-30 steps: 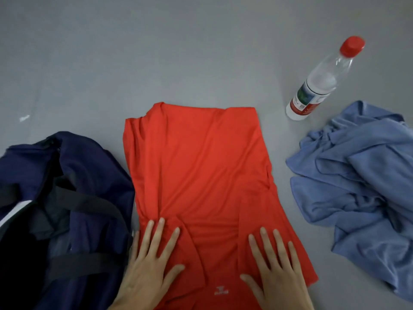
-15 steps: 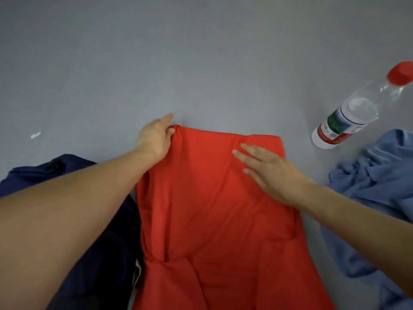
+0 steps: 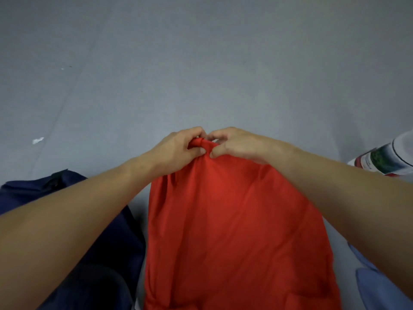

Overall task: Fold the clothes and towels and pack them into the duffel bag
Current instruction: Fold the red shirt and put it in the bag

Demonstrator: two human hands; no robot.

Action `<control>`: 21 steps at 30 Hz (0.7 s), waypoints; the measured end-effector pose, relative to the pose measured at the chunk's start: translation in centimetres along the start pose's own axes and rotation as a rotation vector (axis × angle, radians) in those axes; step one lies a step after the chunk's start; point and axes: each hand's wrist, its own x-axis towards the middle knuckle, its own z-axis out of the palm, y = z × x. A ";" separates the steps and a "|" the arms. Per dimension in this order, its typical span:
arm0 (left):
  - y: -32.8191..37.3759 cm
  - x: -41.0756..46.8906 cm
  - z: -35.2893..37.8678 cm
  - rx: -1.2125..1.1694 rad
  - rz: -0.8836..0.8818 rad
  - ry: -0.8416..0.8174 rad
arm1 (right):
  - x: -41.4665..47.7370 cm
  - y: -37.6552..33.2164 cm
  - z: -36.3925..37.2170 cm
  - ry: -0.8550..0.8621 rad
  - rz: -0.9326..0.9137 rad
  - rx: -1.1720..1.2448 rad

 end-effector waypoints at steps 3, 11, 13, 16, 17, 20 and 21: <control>-0.6 -0.5 -1.0 0.001 -0.047 -0.015 | 0.0 -0.7 -1.0 -0.096 0.030 0.014; -1.0 -1.4 -2.9 0.262 -0.041 -0.060 | -1.9 -1.3 -0.8 -0.443 0.209 0.276; -1.0 -1.6 -3.0 0.314 -0.013 -0.014 | -1.9 -0.6 -0.4 -0.530 0.288 0.443; -1.4 -1.8 -2.9 0.260 -0.025 0.034 | -1.4 0.7 0.8 -0.567 0.334 0.622; -1.5 -1.9 -2.9 0.211 -0.033 0.046 | -1.5 1.1 1.3 -0.579 0.369 0.655; -1.6 -1.9 -2.6 0.117 -0.030 0.003 | -1.9 1.7 2.6 -0.551 0.424 0.625; -1.7 -1.9 -2.5 0.115 -0.031 -0.029 | -2.1 1.6 2.6 -0.535 0.406 0.562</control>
